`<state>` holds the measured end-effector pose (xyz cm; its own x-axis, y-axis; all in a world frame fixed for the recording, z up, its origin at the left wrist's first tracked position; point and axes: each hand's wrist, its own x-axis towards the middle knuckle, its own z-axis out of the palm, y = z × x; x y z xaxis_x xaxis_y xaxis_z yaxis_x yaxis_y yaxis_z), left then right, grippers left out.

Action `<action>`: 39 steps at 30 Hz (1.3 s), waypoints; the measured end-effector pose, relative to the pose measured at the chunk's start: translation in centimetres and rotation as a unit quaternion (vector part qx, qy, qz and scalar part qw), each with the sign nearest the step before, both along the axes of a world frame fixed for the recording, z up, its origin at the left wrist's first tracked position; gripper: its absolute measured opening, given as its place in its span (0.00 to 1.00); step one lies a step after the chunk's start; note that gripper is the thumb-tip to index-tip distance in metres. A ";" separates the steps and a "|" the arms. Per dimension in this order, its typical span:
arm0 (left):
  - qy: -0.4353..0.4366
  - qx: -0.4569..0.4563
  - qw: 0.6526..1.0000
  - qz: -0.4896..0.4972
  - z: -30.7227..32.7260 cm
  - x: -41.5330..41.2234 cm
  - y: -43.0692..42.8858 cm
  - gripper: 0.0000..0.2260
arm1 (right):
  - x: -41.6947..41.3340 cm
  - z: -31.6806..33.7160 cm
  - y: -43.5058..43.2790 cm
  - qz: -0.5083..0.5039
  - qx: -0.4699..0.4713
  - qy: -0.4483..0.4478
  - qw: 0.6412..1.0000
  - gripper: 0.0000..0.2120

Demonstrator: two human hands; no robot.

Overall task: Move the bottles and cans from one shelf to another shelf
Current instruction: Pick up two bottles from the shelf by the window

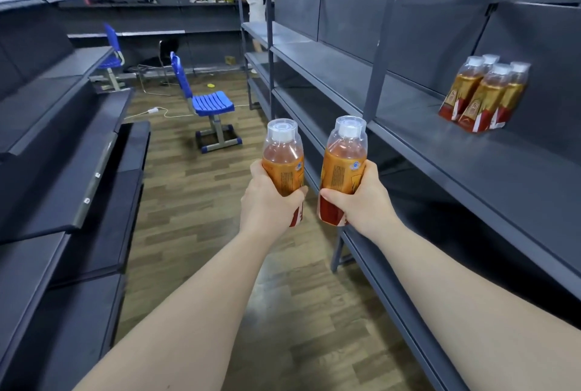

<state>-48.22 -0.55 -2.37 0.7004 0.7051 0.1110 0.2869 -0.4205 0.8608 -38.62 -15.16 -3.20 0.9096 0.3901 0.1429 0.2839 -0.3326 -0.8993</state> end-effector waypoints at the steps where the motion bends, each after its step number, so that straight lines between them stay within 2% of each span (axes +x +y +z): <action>1: 0.002 -0.003 1.000 -0.001 -0.1 0.7 0.6 0.34 | 0.7 -0.2 0.6 -0.001 -0.001 0.002 1.000 0.38; 11: 0.004 0.011 1.000 -0.013 -0.4 10.4 5.4 0.34 | 10.2 -1.4 5.2 -0.011 -0.005 0.010 1.000 0.38; 24: 0.006 0.009 0.998 -0.062 -0.5 24.2 6.7 0.31 | 22.7 -1.5 6.0 -0.043 -0.009 0.038 0.998 0.37; 33: -0.003 0.008 0.988 -0.156 -1.1 33.6 6.6 0.29 | 28.5 -1.3 4.8 -0.133 -0.009 0.027 0.991 0.33; 39: -0.020 0.011 0.961 -0.277 -0.7 39.8 5.6 0.28 | 31.2 -0.5 3.8 -0.245 0.009 0.028 0.969 0.35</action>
